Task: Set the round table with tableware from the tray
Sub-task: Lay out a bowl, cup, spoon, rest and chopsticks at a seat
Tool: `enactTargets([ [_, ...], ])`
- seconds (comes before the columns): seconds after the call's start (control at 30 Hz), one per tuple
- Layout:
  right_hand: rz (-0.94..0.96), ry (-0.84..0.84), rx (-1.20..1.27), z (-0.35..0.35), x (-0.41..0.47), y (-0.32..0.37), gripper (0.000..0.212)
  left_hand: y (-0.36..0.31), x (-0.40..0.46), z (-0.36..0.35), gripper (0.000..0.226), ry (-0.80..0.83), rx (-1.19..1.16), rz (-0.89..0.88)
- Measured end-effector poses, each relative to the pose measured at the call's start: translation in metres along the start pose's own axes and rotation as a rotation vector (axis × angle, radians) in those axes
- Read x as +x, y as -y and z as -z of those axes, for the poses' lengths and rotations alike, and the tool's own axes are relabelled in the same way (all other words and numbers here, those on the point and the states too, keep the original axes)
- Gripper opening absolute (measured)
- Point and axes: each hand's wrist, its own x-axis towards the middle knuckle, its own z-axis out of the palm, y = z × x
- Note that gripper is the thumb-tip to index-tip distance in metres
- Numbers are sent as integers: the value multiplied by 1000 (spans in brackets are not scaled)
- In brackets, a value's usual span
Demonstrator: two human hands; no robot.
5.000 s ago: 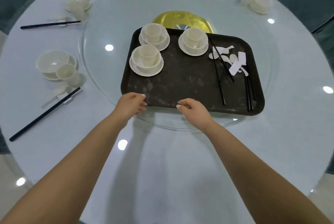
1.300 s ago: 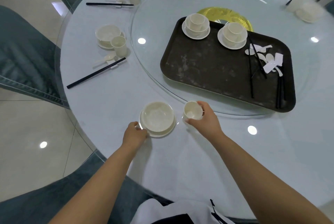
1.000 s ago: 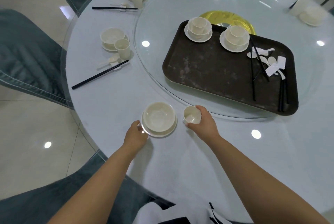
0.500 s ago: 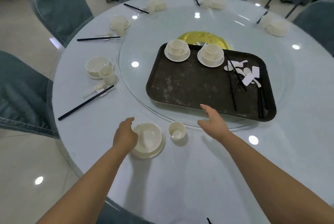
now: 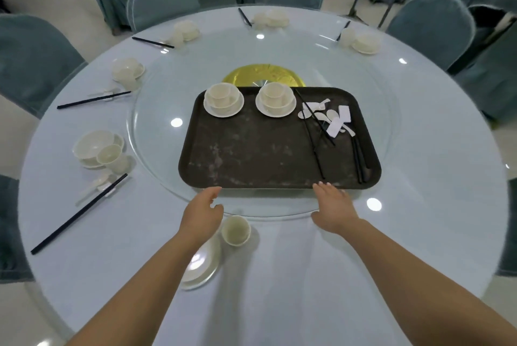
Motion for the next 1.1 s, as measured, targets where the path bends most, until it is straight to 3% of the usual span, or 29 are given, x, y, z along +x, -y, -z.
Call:
enactTargets([
  [0.4, 94, -74, 120, -11, -2, 32, 69, -27, 22, -26, 40, 29, 96, -85],
  [0.57, 167, -53, 365, -6, 4, 37, 63, -40, 39, -42, 38, 61, 117, -143],
  [0.7, 100, -155, 438, 3, 15, 29, 52, -48, 52, -53, 35, 109, 151, -144],
  [0.87, 57, -238, 367, 17, 36, 10, 49, -43, 66, -56, 30, 188, 289, -97],
  [0.97, 35, -323, 217, 28, 56, 2, 48, -31, 70, -48, 25, 121, 405, -113],
  [1.1, 44, -360, 40, 40, 86, 5, 47, -13, 71, -38, 29, 88, 296, -142],
])
